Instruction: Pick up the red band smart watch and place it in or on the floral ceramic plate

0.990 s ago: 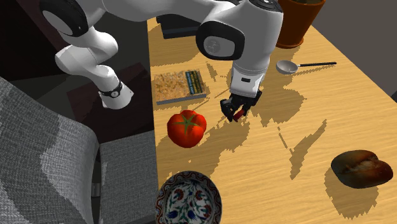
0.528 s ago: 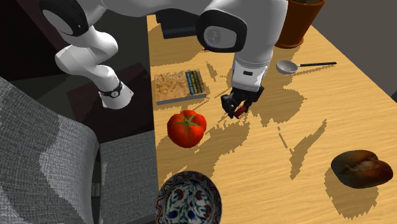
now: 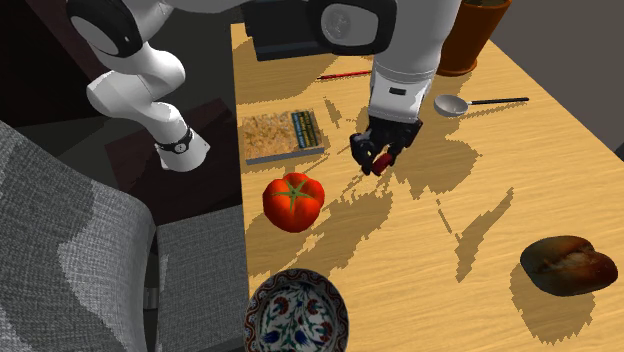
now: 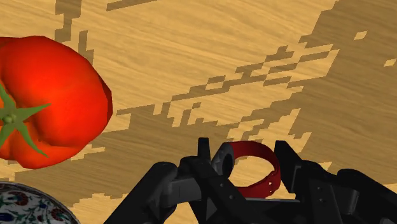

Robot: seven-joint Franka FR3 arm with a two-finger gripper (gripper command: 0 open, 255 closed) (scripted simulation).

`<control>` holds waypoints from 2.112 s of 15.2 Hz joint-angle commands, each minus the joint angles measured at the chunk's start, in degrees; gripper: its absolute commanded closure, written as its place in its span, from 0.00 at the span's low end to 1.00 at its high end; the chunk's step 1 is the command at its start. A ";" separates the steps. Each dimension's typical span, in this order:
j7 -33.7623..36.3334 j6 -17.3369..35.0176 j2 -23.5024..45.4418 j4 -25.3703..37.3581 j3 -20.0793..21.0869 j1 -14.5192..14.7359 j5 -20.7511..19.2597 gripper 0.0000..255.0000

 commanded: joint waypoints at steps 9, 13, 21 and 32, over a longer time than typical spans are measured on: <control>-4.19 -5.22 0.65 6.45 -0.76 -1.76 0.34 1.00; -8.89 -4.51 0.54 6.30 -1.89 -5.50 1.11 1.00; -18.13 -5.14 3.79 11.32 -4.30 -11.64 1.70 1.00; -28.74 -10.84 15.57 29.99 -7.16 -15.84 0.75 1.00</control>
